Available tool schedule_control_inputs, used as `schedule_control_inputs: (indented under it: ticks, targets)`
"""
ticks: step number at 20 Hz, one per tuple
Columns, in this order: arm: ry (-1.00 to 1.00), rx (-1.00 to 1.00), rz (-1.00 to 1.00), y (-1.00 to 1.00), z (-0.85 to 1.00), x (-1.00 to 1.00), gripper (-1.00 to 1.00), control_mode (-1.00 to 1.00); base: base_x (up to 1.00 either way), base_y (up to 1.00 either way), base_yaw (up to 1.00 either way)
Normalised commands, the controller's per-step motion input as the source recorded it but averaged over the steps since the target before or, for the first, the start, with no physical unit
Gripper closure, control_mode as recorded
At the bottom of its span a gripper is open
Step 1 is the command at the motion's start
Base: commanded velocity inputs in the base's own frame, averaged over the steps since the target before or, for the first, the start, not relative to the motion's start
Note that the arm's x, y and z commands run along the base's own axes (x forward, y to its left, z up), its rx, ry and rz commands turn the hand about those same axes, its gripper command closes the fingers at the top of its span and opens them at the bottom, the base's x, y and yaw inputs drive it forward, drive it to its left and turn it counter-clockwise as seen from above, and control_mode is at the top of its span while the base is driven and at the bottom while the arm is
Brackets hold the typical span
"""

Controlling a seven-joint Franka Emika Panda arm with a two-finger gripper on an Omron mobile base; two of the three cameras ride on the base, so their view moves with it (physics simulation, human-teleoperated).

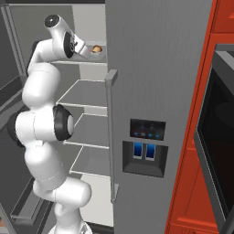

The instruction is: Place the tupperware containing the steak and mushroom meal in the microwave. Close the microwave door and press the start button to reheat the meal.

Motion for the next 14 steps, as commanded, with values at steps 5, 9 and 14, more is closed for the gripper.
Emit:
schedule_control_inputs:
  ticks: [5,9,14]
  targets:
    - [0.02,0.0,-0.01,0.14,-0.2,0.34,-1.0,-1.0,0.0,0.0,0.0]
    - [0.0,0.0,-0.01,0.06,-0.33,0.23,-1.0,-1.0,0.0,0.0,0.0]
    - [-0.05,0.0,-0.02,0.01,-0.39,0.18,-1.0,-1.0,0.0,0.0,0.0]
